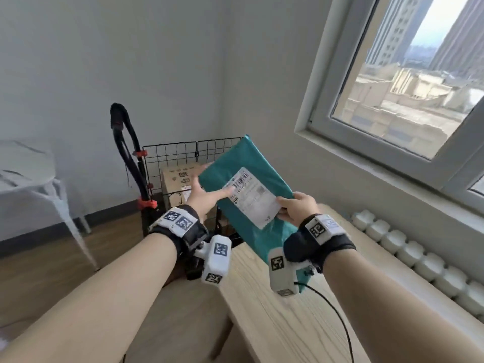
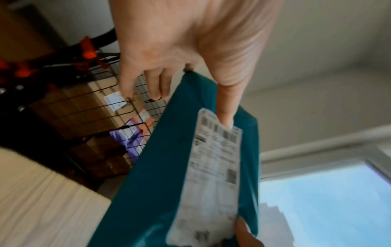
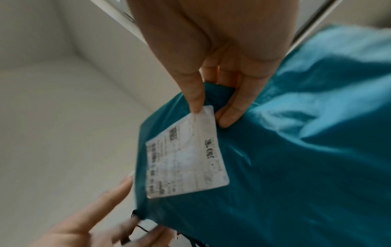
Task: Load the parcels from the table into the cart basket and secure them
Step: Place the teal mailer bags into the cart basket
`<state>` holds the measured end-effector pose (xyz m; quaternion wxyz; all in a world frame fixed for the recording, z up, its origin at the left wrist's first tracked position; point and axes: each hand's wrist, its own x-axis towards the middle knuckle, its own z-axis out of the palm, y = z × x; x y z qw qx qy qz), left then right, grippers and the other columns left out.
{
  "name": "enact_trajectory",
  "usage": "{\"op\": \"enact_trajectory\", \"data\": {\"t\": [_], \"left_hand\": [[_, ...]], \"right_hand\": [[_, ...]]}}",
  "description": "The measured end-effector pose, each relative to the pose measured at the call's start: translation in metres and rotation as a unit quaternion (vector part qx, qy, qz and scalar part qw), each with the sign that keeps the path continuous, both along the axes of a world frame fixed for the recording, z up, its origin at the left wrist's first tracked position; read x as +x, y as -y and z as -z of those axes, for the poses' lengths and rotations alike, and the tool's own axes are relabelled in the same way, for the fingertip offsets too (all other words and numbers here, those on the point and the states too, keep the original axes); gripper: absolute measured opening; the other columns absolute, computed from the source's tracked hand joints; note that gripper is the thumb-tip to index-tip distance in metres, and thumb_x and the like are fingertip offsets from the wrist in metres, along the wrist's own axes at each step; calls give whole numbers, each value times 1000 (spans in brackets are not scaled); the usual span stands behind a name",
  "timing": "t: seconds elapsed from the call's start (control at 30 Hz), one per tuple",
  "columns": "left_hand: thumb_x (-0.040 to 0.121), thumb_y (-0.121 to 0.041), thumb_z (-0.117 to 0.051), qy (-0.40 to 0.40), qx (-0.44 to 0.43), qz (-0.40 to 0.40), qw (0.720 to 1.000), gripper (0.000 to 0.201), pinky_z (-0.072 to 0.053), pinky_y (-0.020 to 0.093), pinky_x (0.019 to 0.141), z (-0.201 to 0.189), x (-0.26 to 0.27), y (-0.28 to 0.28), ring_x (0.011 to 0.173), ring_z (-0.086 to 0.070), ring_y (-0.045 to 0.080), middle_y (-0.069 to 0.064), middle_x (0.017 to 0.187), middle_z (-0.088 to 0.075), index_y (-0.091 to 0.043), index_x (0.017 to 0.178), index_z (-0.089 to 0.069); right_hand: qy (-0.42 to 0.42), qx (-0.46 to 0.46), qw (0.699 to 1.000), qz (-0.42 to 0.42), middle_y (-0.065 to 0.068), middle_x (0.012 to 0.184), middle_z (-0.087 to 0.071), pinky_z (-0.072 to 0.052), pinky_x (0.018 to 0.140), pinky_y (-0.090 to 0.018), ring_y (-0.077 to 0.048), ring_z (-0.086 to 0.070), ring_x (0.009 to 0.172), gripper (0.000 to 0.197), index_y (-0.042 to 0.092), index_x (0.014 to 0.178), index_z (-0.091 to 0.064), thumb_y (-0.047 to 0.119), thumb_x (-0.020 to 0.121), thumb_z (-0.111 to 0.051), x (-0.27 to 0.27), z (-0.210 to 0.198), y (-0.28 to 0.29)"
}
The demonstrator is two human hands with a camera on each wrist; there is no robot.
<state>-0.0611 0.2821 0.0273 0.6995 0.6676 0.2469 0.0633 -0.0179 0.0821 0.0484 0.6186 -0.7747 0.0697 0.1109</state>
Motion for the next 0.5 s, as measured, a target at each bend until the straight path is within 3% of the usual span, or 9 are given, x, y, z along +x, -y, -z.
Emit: {"op": "enact_trajectory", "data": {"t": [0.07, 0.17, 0.27, 0.4, 0.5], "left_hand": [[44, -44, -89, -38, -80, -18, 996, 117, -38, 51, 99, 10, 6, -12, 122, -49, 25, 3, 137, -50, -25, 142, -27], [60, -39, -85, -70, -108, 4, 992, 76, -40, 43, 87, 18, 16, -29, 116, -53, 23, 3, 124, -60, -14, 124, -53], [78, -31, -75, -100, -120, 62, 986, 36, -37, 37, 84, 20, 30, -47, 102, -54, 20, 3, 113, -63, -16, 108, -61], [87, -14, -64, -86, -165, 79, 979, 29, -51, 29, 65, 26, 71, -68, 83, -62, 20, 8, 102, -66, -13, 116, -61], [86, -4, -62, -83, -168, 54, 981, 30, -58, 33, 64, 30, 113, -86, 80, -69, 23, 12, 101, -70, -7, 116, -64]], "right_hand": [[-14, 32, 999, -3, -6, 73, -59, -54, 52, -21, -15, -58, 60, 5, 7, 86, -57, 6, 91, -57, 12, 1, -20], [-40, 107, 993, 3, -9, 79, -60, -55, 50, -20, -17, -59, 66, 5, 6, 88, -57, 6, 92, -55, 31, 8, -49], [-75, 200, 977, 8, -11, 76, -58, -55, 52, -22, -18, -58, 65, 16, 7, 78, -54, 3, 93, -54, 52, 13, -78], [-94, 249, 964, -18, -10, 78, -61, -57, 66, -27, -17, -62, 65, 15, 9, 79, -54, 3, 94, -52, 96, 23, -114], [-97, 223, 970, -28, -8, 73, -59, -54, 50, -20, -10, -59, 45, 15, 10, 82, -52, 1, 94, -51, 135, 35, -132]]}}
